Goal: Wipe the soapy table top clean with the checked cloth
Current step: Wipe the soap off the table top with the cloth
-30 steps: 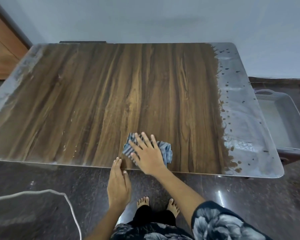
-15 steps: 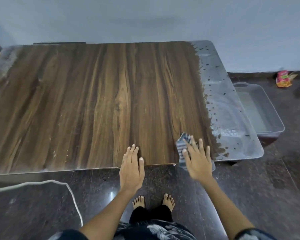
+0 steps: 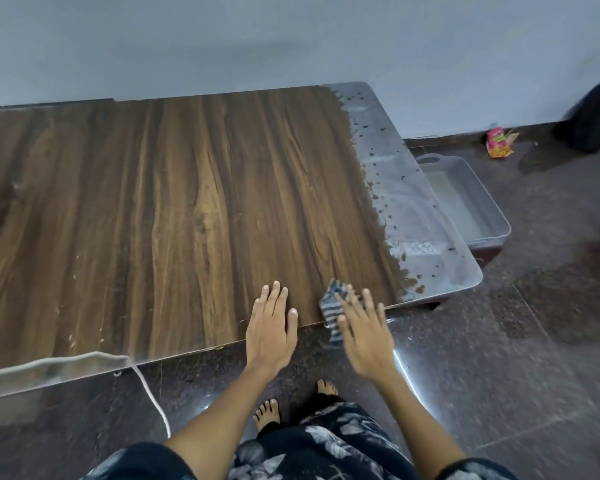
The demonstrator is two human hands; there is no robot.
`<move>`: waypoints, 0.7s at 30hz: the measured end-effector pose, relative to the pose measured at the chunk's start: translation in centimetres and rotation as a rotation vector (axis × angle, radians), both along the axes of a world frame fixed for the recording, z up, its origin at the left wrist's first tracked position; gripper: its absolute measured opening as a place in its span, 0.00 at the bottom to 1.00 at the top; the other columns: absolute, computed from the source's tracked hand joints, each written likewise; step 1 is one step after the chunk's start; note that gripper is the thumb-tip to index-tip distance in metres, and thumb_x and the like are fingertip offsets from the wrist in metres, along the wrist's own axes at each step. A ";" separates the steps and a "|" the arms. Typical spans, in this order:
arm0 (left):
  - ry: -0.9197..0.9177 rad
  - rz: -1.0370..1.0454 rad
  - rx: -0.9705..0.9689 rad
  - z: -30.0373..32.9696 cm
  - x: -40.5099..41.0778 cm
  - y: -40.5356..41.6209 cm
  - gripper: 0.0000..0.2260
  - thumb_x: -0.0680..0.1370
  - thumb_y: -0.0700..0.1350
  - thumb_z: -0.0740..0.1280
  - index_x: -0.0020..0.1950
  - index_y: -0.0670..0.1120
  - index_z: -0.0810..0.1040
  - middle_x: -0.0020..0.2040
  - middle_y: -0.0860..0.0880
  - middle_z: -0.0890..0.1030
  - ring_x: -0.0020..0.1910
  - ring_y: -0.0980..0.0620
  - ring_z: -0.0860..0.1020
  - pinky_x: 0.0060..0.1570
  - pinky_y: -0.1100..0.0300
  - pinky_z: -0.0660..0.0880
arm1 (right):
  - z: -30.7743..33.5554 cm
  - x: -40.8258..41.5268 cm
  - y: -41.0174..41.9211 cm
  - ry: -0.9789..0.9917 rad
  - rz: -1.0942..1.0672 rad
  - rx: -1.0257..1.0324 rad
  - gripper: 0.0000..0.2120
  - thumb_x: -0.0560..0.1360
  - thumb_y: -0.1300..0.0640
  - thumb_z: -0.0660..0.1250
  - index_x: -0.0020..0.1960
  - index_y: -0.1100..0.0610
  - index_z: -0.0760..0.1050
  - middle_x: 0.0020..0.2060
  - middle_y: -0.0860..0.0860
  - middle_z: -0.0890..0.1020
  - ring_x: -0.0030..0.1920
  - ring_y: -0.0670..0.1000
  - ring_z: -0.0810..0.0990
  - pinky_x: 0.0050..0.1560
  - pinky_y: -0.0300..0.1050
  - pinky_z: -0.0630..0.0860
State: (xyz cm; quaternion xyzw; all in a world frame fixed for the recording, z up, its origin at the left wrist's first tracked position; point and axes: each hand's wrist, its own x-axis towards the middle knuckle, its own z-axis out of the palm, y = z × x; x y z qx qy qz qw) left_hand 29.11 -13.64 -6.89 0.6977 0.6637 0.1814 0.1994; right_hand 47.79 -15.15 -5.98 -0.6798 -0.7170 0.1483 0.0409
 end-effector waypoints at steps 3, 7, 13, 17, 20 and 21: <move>0.025 -0.034 -0.015 0.1 1.7 1.5 0.31 0.77 0.58 0.38 0.75 0.45 0.58 0.76 0.50 0.56 0.75 0.54 0.48 0.73 0.60 0.43 | 0.5 4.1 1.3 -0.053 -0.176 0.034 0.35 0.74 0.38 0.26 0.76 0.48 0.49 0.75 0.46 0.50 0.74 0.51 0.39 0.71 0.49 0.31; 0.044 -0.066 -0.016 0.1 4.3 4.3 0.31 0.76 0.57 0.37 0.75 0.46 0.56 0.76 0.51 0.55 0.75 0.54 0.48 0.73 0.59 0.43 | 1.1 7.1 5.3 -0.093 -0.300 0.036 0.39 0.71 0.38 0.24 0.76 0.50 0.51 0.76 0.49 0.54 0.76 0.54 0.45 0.72 0.52 0.36; 0.090 -0.044 -0.016 0.5 9.1 10.2 0.28 0.78 0.55 0.41 0.75 0.45 0.56 0.76 0.50 0.56 0.76 0.52 0.49 0.73 0.58 0.44 | 0.8 9.0 12.3 -0.119 -0.273 0.050 0.33 0.76 0.44 0.31 0.76 0.54 0.50 0.76 0.52 0.50 0.76 0.57 0.44 0.74 0.52 0.39; 0.107 -0.007 -0.026 0.9 11.9 15.2 0.24 0.81 0.53 0.45 0.75 0.45 0.55 0.76 0.50 0.54 0.76 0.52 0.48 0.73 0.58 0.44 | 0.5 10.2 17.4 -0.127 -0.166 0.077 0.32 0.76 0.44 0.32 0.76 0.55 0.52 0.76 0.53 0.54 0.76 0.57 0.47 0.72 0.51 0.38; 0.109 0.024 -0.036 1.3 13.6 19.2 0.23 0.82 0.51 0.49 0.76 0.46 0.54 0.77 0.50 0.52 0.76 0.52 0.46 0.73 0.58 0.44 | 0.6 10.7 21.6 -0.140 -0.087 0.102 0.31 0.77 0.45 0.34 0.75 0.56 0.54 0.75 0.54 0.56 0.75 0.57 0.49 0.72 0.51 0.38; 0.115 0.037 -0.039 1.3 14.0 20.4 0.23 0.82 0.51 0.49 0.76 0.46 0.53 0.77 0.50 0.52 0.76 0.52 0.46 0.73 0.58 0.44 | 0.6 10.8 22.9 -0.139 -0.067 0.110 0.30 0.78 0.46 0.35 0.75 0.56 0.55 0.75 0.54 0.56 0.75 0.57 0.49 0.72 0.51 0.39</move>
